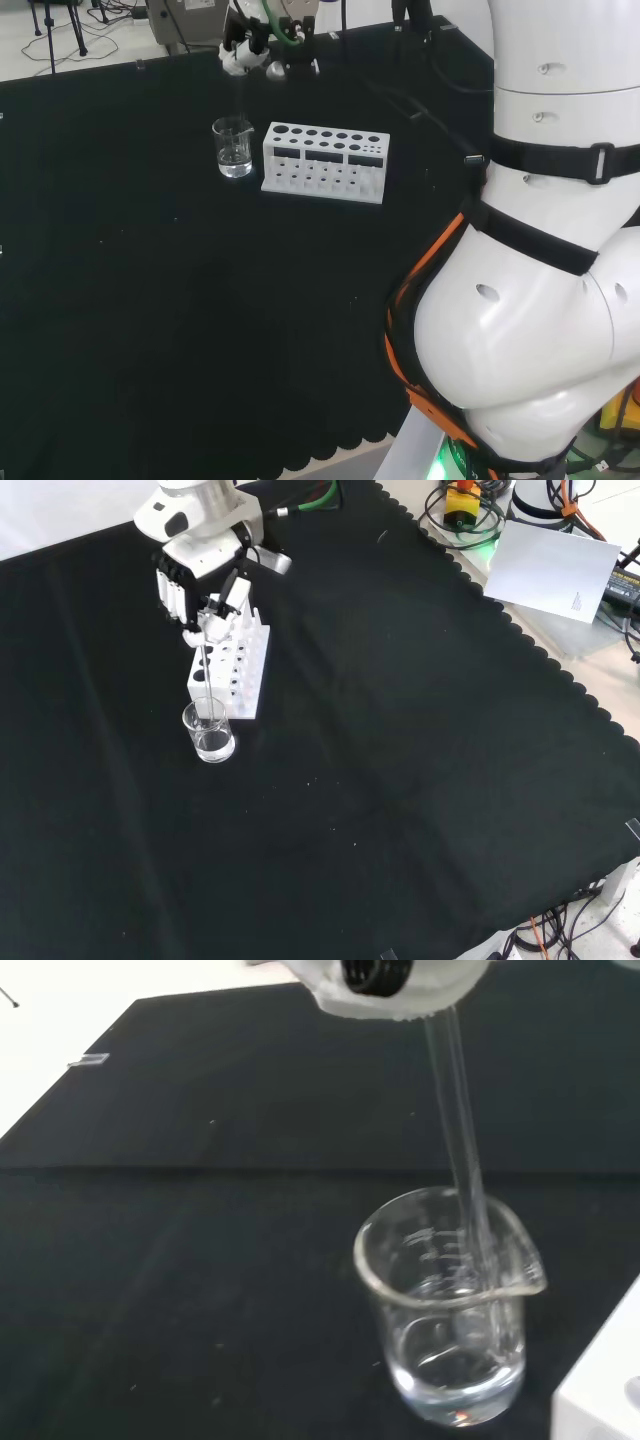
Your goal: Stir in the beaker to the left of the white test tube rack with the glass rod.
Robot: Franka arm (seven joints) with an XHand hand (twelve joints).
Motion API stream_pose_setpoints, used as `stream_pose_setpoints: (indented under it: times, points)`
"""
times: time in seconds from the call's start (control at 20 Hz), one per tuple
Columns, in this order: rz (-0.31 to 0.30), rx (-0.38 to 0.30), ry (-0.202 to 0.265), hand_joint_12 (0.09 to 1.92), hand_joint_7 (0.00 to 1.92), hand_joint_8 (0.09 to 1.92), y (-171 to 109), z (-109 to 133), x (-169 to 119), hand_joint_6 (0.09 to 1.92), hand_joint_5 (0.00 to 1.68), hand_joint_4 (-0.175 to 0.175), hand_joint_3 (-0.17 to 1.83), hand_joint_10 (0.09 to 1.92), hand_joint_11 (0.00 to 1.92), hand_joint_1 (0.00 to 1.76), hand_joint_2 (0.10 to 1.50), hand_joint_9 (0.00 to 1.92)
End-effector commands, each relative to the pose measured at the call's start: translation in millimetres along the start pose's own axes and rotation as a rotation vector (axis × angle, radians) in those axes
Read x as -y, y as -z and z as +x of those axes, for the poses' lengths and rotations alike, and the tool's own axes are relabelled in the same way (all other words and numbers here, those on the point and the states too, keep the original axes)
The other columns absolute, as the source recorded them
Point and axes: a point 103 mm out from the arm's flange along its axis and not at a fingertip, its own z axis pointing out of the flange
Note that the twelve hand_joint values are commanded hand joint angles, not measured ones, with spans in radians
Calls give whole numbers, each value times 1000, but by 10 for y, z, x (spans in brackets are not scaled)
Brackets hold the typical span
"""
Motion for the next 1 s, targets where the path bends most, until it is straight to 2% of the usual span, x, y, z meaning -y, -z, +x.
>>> stream_pose_setpoints:
  times: [0.05, 0.15, 0.3, 0.5, 0.7, 1.0]
  points:
    - [0, -24, 60, 761, 1134, 1068, -100, 387, -133, 135, 1277, -175, 1, 606, 1260, 1298, 1044, 1743]
    - [3, -9, 81, 762, 1134, 1068, -129, 466, -198, 135, 1277, -175, 1, 607, 1260, 1298, 1045, 1743]
    - [4, -15, 82, 762, 1133, 1069, -154, 474, -276, 136, 1277, -175, 1, 607, 1260, 1298, 1045, 1742]
    - [-8, -24, 61, 762, 1132, 1070, -122, 331, -316, 136, 1276, -175, 1, 608, 1260, 1298, 1045, 1742]
    - [-20, -17, 16, 763, 1132, 1072, -34, 160, -288, 137, 1276, -175, 1, 609, 1260, 1298, 1045, 1741]
    - [-35, 4, -4, 763, 1131, 1072, 78, -22, -208, 138, 1275, -175, 0, 610, 1260, 1298, 1045, 1741]
